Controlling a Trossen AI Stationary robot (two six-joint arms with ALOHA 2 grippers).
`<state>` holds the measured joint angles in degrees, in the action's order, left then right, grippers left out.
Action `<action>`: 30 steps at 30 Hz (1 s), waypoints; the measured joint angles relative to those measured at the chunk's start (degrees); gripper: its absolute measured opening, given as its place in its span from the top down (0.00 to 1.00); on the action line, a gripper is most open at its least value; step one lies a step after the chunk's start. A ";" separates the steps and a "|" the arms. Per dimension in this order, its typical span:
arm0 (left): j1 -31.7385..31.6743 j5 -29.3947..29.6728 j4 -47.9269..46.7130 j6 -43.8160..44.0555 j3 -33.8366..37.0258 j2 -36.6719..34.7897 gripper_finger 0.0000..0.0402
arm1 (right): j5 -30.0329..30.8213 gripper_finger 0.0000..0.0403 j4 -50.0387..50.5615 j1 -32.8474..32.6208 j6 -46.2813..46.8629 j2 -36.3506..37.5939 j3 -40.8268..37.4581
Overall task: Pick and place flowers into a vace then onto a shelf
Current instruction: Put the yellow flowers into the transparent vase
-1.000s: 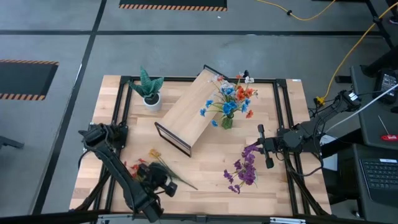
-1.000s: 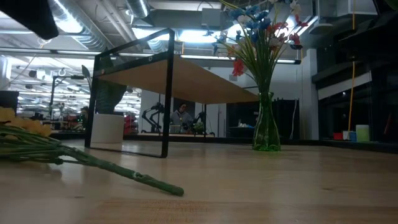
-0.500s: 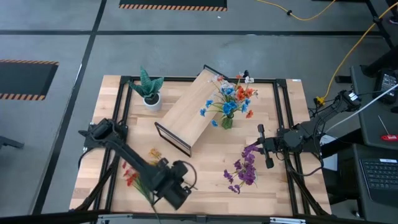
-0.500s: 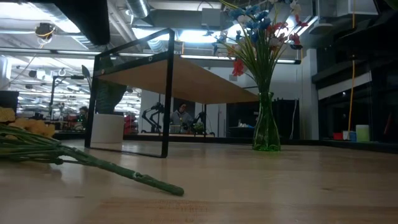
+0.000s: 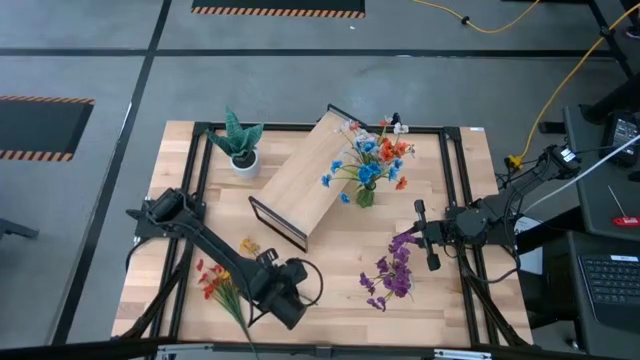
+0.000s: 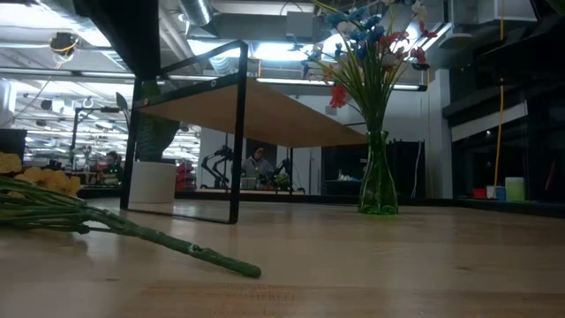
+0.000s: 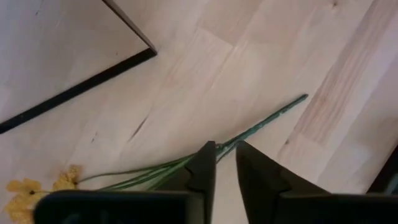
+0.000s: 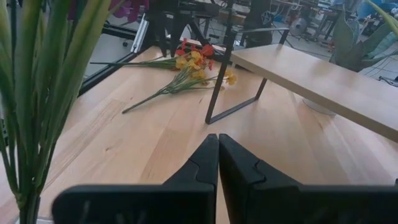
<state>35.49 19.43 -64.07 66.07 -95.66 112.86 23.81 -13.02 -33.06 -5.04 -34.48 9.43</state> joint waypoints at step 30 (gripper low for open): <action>1.87 -8.18 3.36 -0.89 10.70 0.05 0.54 | 0.02 0.96 0.02 0.00 -1.48 0.00 0.00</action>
<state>37.36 11.25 -60.71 65.19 -84.96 112.91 23.83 -12.99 -33.06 -6.52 -34.48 9.43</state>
